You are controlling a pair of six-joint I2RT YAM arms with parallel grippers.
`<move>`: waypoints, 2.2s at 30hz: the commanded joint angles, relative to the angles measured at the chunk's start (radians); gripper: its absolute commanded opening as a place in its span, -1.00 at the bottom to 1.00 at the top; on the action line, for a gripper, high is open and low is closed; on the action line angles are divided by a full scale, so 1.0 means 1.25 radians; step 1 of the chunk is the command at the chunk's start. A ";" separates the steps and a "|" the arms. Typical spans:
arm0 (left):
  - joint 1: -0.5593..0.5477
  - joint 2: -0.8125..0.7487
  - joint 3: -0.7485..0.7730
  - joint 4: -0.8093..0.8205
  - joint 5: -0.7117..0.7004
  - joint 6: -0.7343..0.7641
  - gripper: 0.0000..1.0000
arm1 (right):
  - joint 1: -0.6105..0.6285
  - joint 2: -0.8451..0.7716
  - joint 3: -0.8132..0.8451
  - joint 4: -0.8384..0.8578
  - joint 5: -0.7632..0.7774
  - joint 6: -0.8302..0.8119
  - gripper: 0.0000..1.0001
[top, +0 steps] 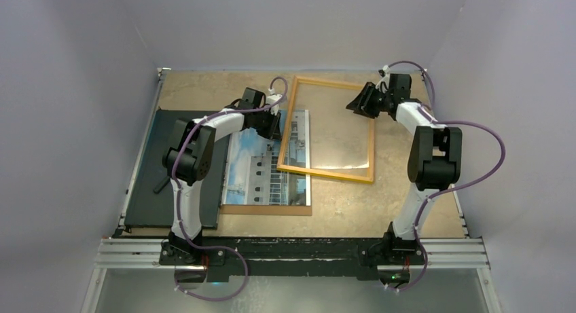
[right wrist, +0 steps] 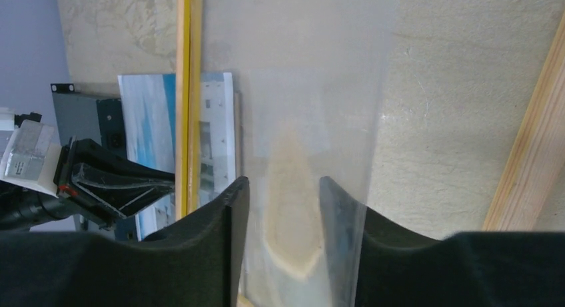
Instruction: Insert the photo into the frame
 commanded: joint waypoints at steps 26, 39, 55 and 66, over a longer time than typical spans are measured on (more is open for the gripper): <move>-0.005 -0.024 -0.012 -0.003 0.012 0.040 -0.92 | -0.038 -0.129 -0.083 -0.026 -0.073 0.016 0.36; -0.004 -0.022 -0.013 -0.005 0.012 0.041 -0.96 | -0.051 -0.141 -0.113 -0.002 -0.098 0.021 -0.27; -0.005 -0.013 -0.010 -0.002 0.022 0.038 -0.99 | -0.049 -0.155 -0.161 0.051 -0.059 0.048 -0.36; -0.006 -0.009 -0.004 -0.005 0.026 0.040 -1.00 | -0.049 -0.167 -0.199 0.074 0.008 0.046 -0.04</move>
